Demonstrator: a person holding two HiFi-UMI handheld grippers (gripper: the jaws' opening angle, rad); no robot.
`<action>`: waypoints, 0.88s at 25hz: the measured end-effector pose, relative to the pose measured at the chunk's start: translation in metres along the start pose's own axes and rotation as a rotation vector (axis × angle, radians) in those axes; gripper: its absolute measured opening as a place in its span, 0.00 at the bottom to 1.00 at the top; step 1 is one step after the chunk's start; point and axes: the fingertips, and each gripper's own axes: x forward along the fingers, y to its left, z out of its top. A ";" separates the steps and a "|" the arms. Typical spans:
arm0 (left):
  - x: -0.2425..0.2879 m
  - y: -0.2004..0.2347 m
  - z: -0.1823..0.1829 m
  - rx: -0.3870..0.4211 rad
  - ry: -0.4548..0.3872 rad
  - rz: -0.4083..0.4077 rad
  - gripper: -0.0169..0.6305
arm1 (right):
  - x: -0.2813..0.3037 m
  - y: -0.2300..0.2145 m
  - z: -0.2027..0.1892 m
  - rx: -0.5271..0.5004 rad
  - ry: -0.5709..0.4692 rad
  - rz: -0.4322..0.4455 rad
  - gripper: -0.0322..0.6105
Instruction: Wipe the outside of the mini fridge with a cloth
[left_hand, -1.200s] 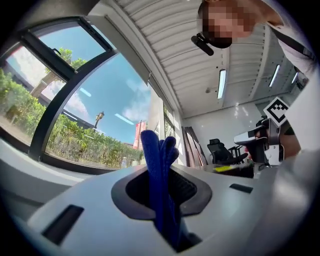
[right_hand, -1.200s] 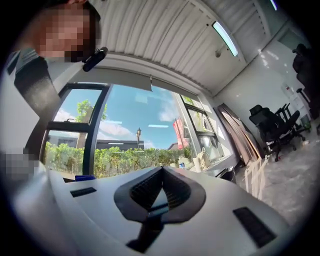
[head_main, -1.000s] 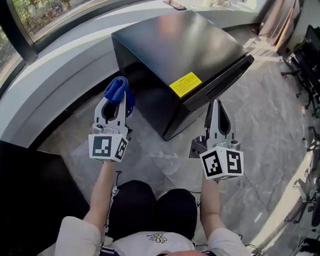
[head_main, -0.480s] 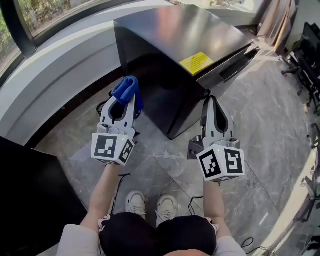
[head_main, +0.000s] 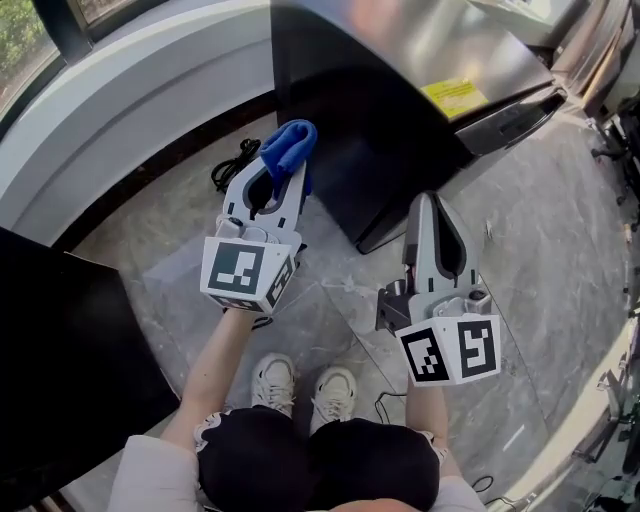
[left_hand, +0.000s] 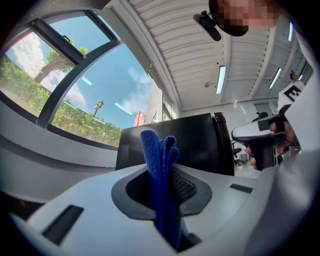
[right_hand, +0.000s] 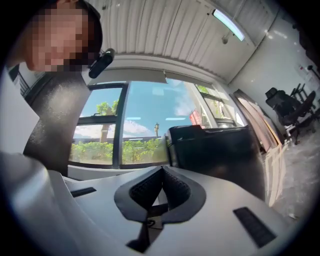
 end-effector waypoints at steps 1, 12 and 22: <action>0.000 0.006 -0.003 -0.002 0.010 0.019 0.12 | 0.008 0.012 -0.008 -0.008 0.021 0.046 0.07; 0.076 0.119 0.024 -0.052 -0.009 0.078 0.12 | 0.095 0.077 -0.051 0.009 0.135 0.148 0.07; 0.161 0.166 0.062 -0.005 0.026 0.112 0.12 | 0.110 0.101 -0.070 -0.059 0.160 0.212 0.07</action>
